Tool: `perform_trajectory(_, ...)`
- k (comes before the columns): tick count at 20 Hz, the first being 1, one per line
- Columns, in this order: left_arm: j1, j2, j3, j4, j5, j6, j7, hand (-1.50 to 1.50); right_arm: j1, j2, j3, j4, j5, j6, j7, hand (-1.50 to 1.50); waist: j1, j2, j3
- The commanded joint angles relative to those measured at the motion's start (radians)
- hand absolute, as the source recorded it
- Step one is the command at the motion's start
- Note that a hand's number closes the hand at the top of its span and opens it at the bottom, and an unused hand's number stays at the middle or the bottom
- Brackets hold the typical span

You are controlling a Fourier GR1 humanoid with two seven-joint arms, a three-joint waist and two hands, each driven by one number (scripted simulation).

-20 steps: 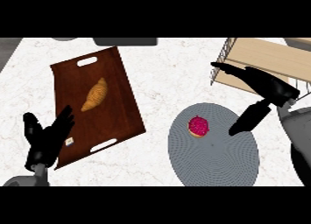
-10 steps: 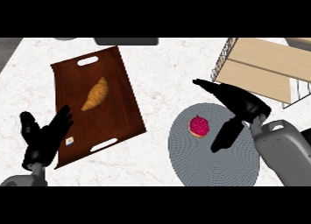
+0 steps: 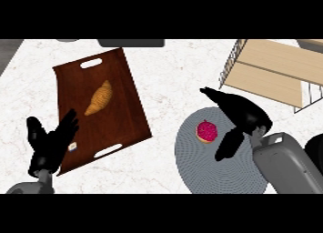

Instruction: Pick the cupcake from the placemat and place it in the tiered shelf

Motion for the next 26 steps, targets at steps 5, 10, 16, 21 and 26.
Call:
perform_trajectory(5,-0.001,-0.008,0.048,0.007,-0.021,-0.026,0.011,0.00,0.066,0.057,-0.036,0.054,0.156,-0.032,-0.121,-1.50,0.000,0.001,-0.001)
perform_trajectory(10,-0.033,-0.016,0.067,0.048,-0.025,-0.046,0.017,0.00,0.052,0.094,-0.034,0.092,0.234,-0.026,-0.111,-1.50,0.000,0.001,-0.001)
perform_trajectory(16,-0.075,-0.054,0.050,0.058,-0.051,-0.029,0.014,0.00,0.066,0.183,0.022,0.219,0.379,-0.180,-0.138,-1.50,0.000,0.002,-0.001)
perform_trajectory(21,-0.017,-0.028,0.089,0.081,-0.064,-0.069,-0.041,0.00,0.009,0.200,-0.053,0.303,0.394,-0.184,-0.221,-1.50,0.002,0.002,-0.001)
perform_trajectory(26,0.017,-0.081,0.056,-0.005,-0.097,-0.026,-0.008,0.00,0.033,0.226,-0.074,0.394,0.435,-0.264,-0.331,-1.50,0.002,0.002,-0.001)
